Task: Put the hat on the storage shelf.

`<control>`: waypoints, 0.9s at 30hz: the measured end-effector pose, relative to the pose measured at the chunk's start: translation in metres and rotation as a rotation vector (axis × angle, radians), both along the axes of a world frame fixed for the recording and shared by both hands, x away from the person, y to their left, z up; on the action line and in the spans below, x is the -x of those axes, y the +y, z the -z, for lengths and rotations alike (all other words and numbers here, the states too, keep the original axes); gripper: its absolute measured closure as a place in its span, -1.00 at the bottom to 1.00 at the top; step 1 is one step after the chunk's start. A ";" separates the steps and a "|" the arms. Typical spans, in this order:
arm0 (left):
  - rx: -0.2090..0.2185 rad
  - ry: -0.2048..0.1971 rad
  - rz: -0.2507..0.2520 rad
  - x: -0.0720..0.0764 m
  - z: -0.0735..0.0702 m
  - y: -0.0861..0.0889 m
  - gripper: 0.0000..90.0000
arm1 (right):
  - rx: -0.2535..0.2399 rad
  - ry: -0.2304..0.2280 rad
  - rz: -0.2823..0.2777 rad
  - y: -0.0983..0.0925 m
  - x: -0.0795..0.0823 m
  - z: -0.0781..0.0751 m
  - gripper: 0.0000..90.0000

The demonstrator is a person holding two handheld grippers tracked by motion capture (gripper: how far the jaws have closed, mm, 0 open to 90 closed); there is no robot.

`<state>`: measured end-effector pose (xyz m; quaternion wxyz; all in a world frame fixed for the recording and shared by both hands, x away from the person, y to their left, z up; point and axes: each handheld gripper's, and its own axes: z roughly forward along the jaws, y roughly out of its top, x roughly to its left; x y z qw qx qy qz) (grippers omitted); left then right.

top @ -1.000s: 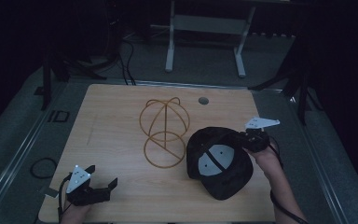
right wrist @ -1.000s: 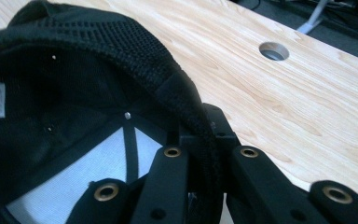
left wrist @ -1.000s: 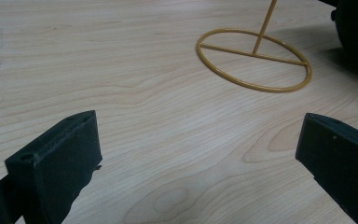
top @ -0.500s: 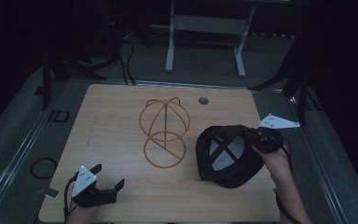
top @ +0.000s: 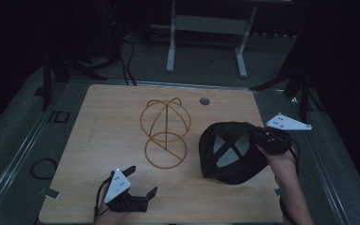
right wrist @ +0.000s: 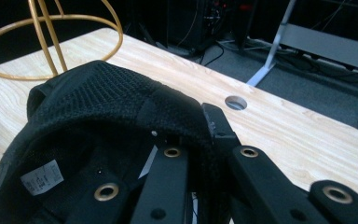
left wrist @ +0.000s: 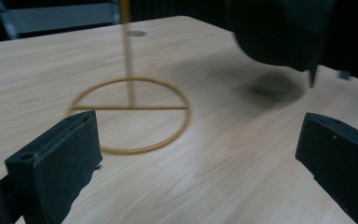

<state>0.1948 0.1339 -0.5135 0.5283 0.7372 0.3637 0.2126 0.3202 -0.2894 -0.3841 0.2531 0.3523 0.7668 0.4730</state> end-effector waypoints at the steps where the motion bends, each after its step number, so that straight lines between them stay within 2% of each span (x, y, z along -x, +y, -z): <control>1: 0.007 0.009 0.018 -0.001 0.000 -0.005 -0.99 | 0.002 -0.005 -0.001 0.001 0.001 -0.001 0.95; 7: -0.003 0.040 0.083 -0.006 0.003 -0.038 -0.96 | -0.008 -0.019 0.002 0.002 0.005 -0.006 0.95; 13: -0.006 0.054 0.122 -0.012 0.005 -0.067 -0.96 | -0.005 -0.034 0.010 0.002 0.010 -0.007 0.95; 15: -0.011 0.051 0.130 -0.015 0.003 -0.075 -0.96 | -0.006 -0.040 0.010 0.002 0.012 -0.007 0.95; 18: 0.009 0.047 0.132 -0.021 -0.003 -0.086 -0.95 | -0.013 -0.044 0.011 0.001 0.014 -0.009 0.95; 20: 0.007 0.037 0.127 -0.025 -0.007 -0.095 -0.94 | -0.015 -0.046 0.012 0.001 0.015 -0.010 0.95; 24: 0.015 0.042 0.145 -0.033 -0.011 -0.112 -0.94 | -0.023 -0.054 0.011 0.001 0.018 -0.011 0.95; 27: 0.002 0.040 0.146 -0.036 -0.012 -0.124 -0.93 | -0.027 -0.055 0.005 0.002 0.019 -0.011 0.95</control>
